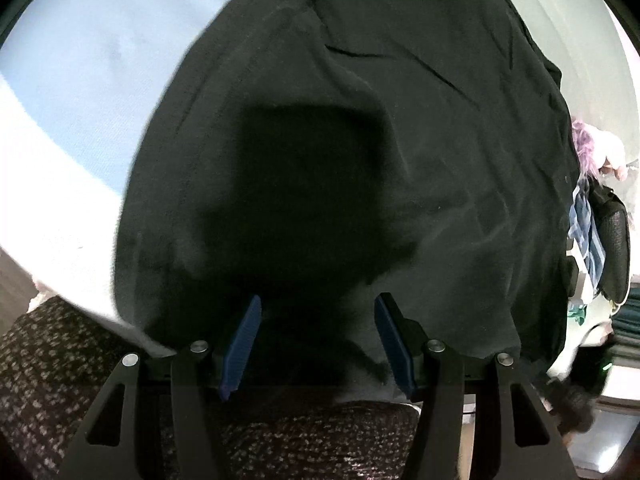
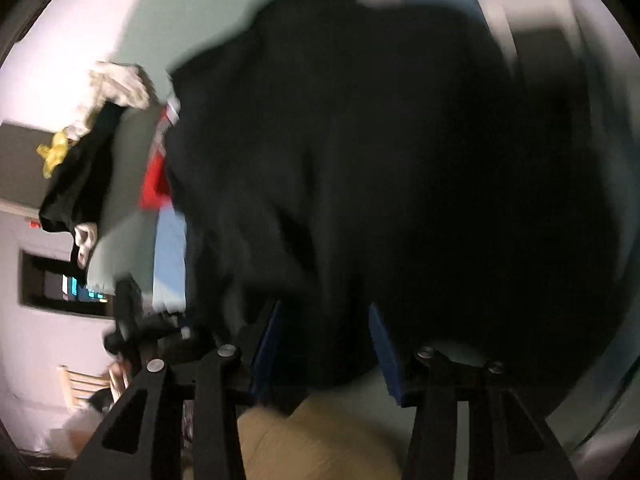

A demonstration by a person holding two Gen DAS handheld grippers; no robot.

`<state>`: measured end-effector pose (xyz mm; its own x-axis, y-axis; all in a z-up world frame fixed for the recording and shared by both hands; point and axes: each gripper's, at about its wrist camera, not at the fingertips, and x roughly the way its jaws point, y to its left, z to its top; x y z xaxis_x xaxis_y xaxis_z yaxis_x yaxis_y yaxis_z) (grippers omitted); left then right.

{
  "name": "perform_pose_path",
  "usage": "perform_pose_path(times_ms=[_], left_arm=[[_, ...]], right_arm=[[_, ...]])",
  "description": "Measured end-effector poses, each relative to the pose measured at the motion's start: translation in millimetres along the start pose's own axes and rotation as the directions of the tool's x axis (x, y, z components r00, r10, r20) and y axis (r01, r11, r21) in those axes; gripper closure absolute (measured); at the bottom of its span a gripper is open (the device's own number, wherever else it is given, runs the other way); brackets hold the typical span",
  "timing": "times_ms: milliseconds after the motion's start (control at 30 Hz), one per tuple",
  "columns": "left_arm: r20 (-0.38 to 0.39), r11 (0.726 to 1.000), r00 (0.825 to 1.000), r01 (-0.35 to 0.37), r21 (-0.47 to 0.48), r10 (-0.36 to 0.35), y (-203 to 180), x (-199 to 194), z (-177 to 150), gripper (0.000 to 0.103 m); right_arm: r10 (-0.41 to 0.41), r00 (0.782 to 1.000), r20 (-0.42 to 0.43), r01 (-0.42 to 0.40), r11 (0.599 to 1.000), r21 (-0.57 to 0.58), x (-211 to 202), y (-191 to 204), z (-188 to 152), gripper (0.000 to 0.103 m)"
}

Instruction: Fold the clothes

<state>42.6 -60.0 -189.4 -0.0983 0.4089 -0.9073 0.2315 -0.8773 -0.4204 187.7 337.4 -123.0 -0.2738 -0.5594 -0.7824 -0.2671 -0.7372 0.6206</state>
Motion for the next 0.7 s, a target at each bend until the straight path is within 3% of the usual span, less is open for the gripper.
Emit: perform_pose_path(times_ms=[200,333,400,500,600,700], left_arm=[[0.076,0.995,0.997,0.0,-0.102,0.008,35.4,-37.9,-22.2,0.043],[0.113,0.987,0.987,-0.098,-0.13,0.113,53.5,-51.6,-38.1,0.039],[0.092,0.983,0.987,-0.122,-0.138,0.136,60.3,-46.6,-44.5,0.037],[0.03,0.986,0.999,-0.034,-0.162,0.039,67.2,-26.6,-56.7,0.037],[-0.013,0.974,0.997,0.076,-0.211,-0.08,73.1,-3.1,-67.9,0.037],[0.042,0.966,0.993,0.118,-0.229,-0.112,74.0,6.1,-76.3,0.042]], right_arm=[[0.149,0.987,-0.058,-0.141,0.982,0.125,40.7,-14.2,-22.6,0.051],[0.216,0.973,-0.076,-0.2,0.963,0.182,64.4,-8.3,-17.1,0.044],[0.25,0.966,-0.069,-0.231,0.95,0.209,73.5,-6.2,-18.8,0.039],[0.29,0.955,-0.06,-0.268,0.932,0.244,79.6,-7.3,-17.8,0.037],[0.321,0.947,-0.023,-0.302,0.911,0.281,84.4,-12.8,-22.0,0.037],[0.364,0.931,0.039,-0.356,0.877,0.323,89.5,-18.6,-25.1,0.042]])
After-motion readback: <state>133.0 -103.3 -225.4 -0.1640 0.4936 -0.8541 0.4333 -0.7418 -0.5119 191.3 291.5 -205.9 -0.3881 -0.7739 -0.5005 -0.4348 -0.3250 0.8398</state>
